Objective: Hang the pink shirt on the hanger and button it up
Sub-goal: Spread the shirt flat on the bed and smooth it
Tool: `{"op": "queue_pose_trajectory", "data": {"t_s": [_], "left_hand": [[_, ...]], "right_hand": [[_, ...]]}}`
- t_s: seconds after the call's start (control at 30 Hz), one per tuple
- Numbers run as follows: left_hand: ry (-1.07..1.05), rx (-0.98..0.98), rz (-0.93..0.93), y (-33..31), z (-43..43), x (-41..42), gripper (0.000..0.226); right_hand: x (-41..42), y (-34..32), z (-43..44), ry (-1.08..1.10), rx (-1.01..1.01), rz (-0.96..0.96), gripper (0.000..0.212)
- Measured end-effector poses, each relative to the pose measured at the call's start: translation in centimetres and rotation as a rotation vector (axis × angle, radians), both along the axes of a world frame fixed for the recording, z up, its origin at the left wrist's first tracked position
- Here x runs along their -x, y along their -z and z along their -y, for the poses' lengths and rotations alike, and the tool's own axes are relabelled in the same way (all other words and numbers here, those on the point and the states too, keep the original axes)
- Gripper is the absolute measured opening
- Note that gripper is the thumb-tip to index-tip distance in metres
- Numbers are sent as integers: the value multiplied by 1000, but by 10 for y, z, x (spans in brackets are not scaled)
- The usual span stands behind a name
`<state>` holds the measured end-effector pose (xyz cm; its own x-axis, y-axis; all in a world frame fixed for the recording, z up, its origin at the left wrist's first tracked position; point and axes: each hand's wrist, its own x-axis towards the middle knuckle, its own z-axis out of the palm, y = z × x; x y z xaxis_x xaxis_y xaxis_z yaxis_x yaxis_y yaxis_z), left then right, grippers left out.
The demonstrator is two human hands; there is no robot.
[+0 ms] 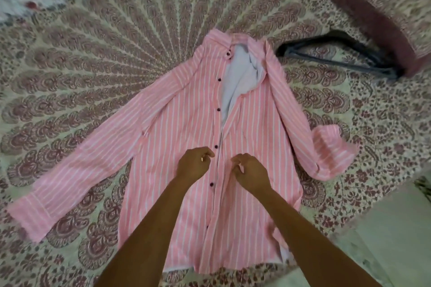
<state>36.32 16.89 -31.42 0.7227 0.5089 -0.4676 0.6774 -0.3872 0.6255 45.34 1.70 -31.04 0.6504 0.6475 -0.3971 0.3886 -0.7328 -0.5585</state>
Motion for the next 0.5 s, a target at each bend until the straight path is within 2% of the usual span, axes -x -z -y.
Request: {"op": "queue_pose_trajectory", "data": {"t_s": [0.27, 0.33, 0.4, 0.47, 0.5], "left_hand": [[8, -106, 93, 19, -72, -137, 24], [21, -161, 136, 27, -91, -175, 26], [44, -223, 150, 30, -107, -201, 29], [58, -258, 139, 36, -120, -226, 31], [64, -274, 131, 37, -123, -233, 34]], "right_hand": [[-126, 30, -58, 177, -57, 76, 24], [-159, 44, -74, 309, -99, 37, 25], [-185, 49, -91, 518, -201, -121, 18], [-212, 60, -108, 731, -251, -144, 13], [-219, 59, -116, 814, -285, -203, 22]]}}
